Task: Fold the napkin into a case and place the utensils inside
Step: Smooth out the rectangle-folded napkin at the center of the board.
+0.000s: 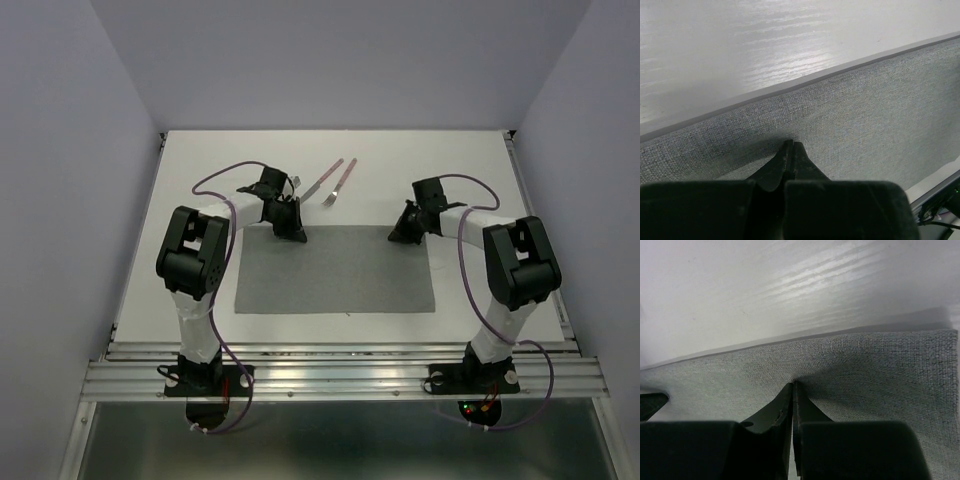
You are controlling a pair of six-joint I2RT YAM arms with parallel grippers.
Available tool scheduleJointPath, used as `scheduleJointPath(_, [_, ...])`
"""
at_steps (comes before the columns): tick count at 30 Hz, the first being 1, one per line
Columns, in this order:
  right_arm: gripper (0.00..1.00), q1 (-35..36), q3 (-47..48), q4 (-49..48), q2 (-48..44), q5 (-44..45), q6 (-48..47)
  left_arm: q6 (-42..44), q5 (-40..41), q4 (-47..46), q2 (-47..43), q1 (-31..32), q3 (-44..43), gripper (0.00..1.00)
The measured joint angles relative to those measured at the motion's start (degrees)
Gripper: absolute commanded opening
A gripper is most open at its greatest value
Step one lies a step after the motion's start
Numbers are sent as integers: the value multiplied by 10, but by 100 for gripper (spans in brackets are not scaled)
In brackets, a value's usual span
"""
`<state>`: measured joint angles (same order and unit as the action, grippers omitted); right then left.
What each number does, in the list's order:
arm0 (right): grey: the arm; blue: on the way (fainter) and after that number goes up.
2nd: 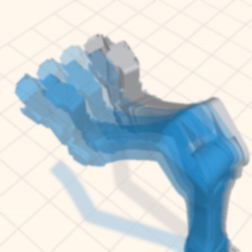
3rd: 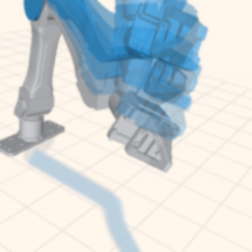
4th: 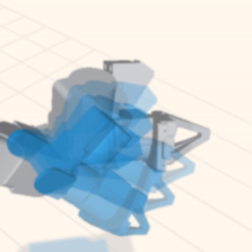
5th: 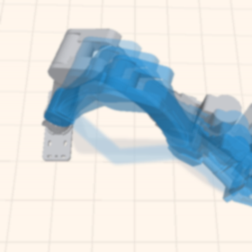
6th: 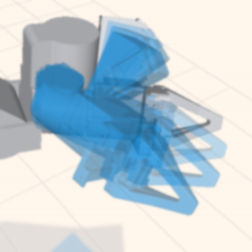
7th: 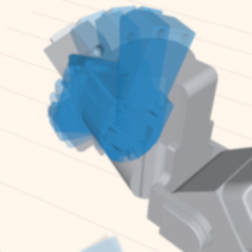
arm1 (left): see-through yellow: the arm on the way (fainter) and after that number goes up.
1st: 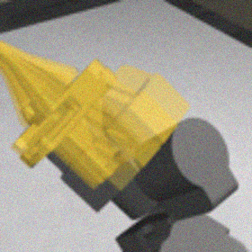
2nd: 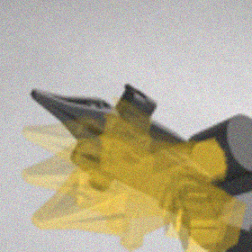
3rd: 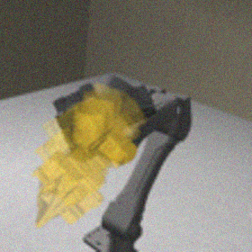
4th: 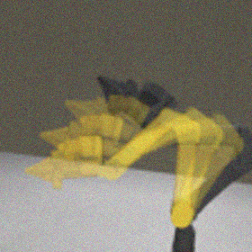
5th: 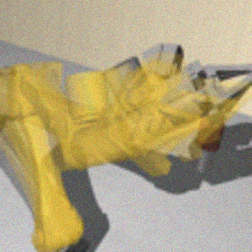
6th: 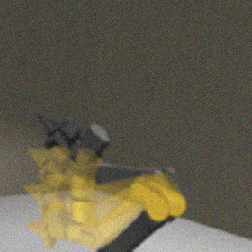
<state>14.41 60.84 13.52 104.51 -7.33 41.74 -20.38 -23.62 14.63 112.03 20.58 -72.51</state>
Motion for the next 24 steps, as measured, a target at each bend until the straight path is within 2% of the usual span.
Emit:
scheduleJointPath(9, [8,0,-54,-17,-40,6,5,10,12,24,-6,-6,0,0])
scheduleJointPath(19, [9,0,-78,-15,-64,11,-7,8,30,21,-44,-74,7,0])
scheduleJointPath(24, [9,0,-78,-15,-65,11,-11,-2,48,14,-52,-84,17,0])
